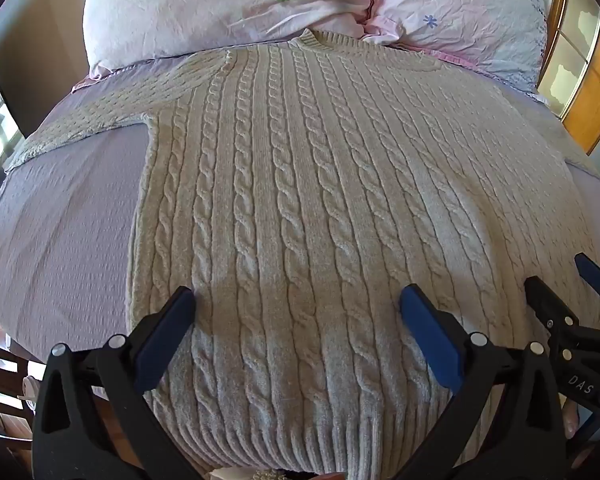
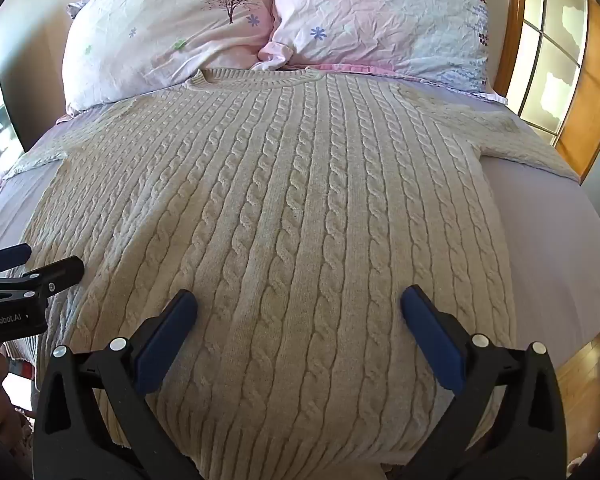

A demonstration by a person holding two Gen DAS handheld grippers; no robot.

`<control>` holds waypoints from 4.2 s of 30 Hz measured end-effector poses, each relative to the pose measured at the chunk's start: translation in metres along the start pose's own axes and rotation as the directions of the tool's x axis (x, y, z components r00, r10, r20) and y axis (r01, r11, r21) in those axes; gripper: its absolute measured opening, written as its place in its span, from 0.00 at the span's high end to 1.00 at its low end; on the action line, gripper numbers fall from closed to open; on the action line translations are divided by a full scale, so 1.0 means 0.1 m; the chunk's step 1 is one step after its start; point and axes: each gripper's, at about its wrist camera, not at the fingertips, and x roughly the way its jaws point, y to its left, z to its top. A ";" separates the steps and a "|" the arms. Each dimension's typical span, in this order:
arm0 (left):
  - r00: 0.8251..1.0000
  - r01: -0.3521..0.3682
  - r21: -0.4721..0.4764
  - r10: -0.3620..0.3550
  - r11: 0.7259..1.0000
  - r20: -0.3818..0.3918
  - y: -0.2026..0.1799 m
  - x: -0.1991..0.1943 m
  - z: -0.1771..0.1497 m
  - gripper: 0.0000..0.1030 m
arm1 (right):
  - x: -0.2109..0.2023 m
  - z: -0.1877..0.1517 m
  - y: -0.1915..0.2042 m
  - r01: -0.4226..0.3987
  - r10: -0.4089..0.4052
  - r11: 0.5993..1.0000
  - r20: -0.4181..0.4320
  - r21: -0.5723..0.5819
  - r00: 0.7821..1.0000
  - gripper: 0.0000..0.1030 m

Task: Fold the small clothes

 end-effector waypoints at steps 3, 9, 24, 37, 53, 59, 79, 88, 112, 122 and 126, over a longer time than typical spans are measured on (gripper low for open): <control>1.000 0.000 0.000 0.000 1.000 0.000 0.00 0.00 0.00 0.02 | 0.00 0.00 0.00 0.001 -0.001 1.000 0.000 -0.001 1.000 0.01; 1.000 0.000 0.000 0.000 1.000 0.000 0.00 0.00 0.00 0.02 | 0.00 0.00 0.00 0.002 -0.002 1.000 0.001 -0.002 1.000 0.01; 1.000 0.000 0.000 0.000 1.000 0.001 0.00 0.00 0.00 0.02 | 0.00 0.00 0.00 0.002 -0.002 1.000 0.002 -0.002 1.000 0.01; 1.000 0.000 0.000 0.000 1.000 0.003 0.00 0.00 0.00 0.02 | 0.00 0.00 0.00 0.002 -0.002 1.000 0.003 -0.002 1.000 0.01; 1.000 0.000 0.000 0.000 1.000 0.004 0.00 0.00 0.00 0.02 | 0.00 -0.01 0.00 0.002 -0.002 1.000 0.004 -0.002 1.000 0.01; 1.000 0.000 0.000 0.000 1.000 0.005 0.00 0.00 0.00 0.02 | 0.00 -0.01 0.00 0.002 -0.002 1.000 0.004 -0.002 1.000 0.01; 1.000 0.000 0.000 0.000 1.000 0.006 0.00 0.00 0.00 0.02 | 0.00 -0.01 0.00 0.003 -0.003 1.000 0.004 -0.002 1.000 0.01; 1.000 0.000 0.000 0.000 1.000 0.007 0.00 0.00 0.00 0.02 | 0.02 -0.01 0.00 0.003 -0.003 1.000 -0.001 -0.003 1.000 0.01; 0.999 0.002 0.014 -0.003 1.000 0.047 0.02 -0.02 -0.05 0.02 | -0.07 0.17 -0.52 -0.022 0.022 1.000 0.114 -0.002 0.993 0.01; 0.992 0.079 0.045 -0.083 0.996 0.098 0.08 -0.04 -0.01 0.02 | 0.05 0.80 -3.50 -0.049 -0.111 0.586 0.140 0.809 0.984 0.27; 0.959 0.242 -0.039 -0.233 0.969 0.162 0.33 -0.13 0.08 0.02 | 0.36 0.82 -3.99 -0.018 -0.112 0.469 0.079 0.883 0.991 0.44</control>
